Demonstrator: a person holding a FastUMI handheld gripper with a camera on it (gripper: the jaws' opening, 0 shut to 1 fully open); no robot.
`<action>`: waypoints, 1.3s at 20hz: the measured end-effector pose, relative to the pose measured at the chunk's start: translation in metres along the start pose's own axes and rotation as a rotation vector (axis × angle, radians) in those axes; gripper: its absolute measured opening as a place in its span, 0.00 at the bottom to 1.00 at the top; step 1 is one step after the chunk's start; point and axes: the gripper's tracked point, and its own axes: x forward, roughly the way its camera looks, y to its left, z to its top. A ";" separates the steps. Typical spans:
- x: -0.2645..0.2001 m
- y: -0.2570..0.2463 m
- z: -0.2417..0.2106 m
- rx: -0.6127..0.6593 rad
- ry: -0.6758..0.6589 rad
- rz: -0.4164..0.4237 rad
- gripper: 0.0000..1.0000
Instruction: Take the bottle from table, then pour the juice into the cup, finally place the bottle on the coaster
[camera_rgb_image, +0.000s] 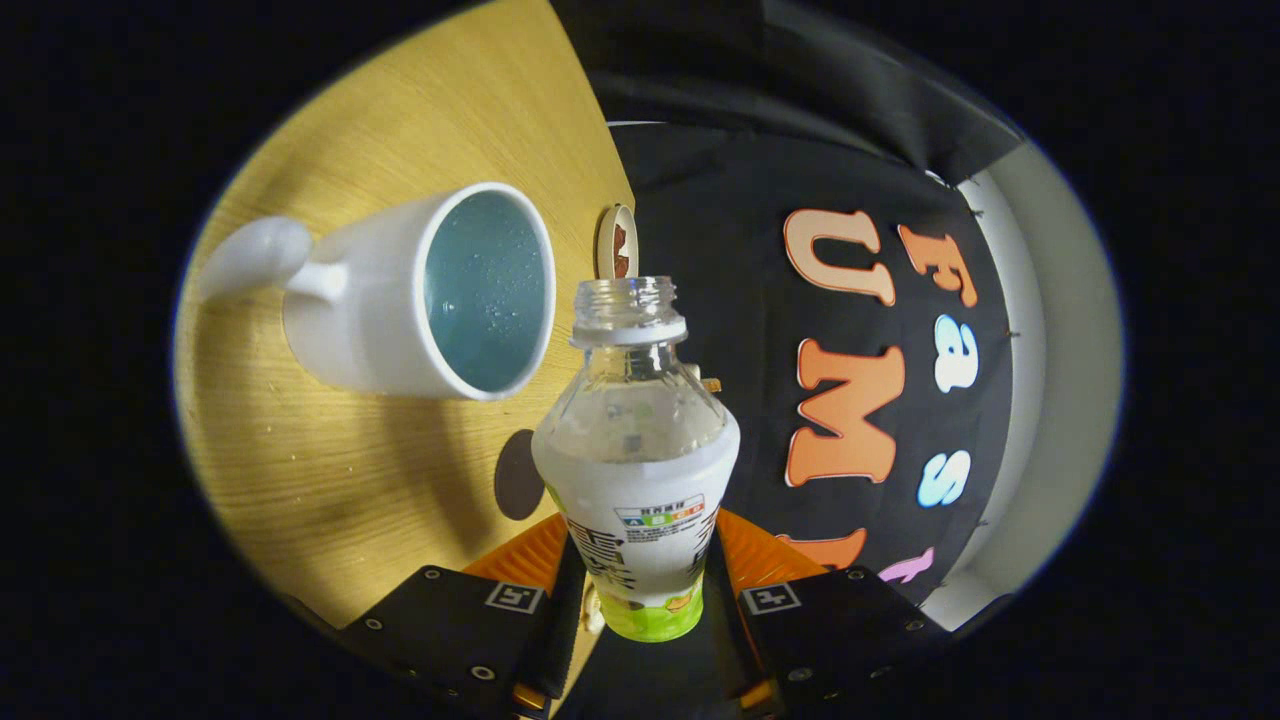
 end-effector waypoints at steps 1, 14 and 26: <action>0.002 0.004 -0.001 0.071 0.006 0.024 0.58; 0.056 -0.004 -0.005 0.913 0.006 0.171 0.58; 0.129 -0.002 -0.019 1.409 0.034 0.214 0.60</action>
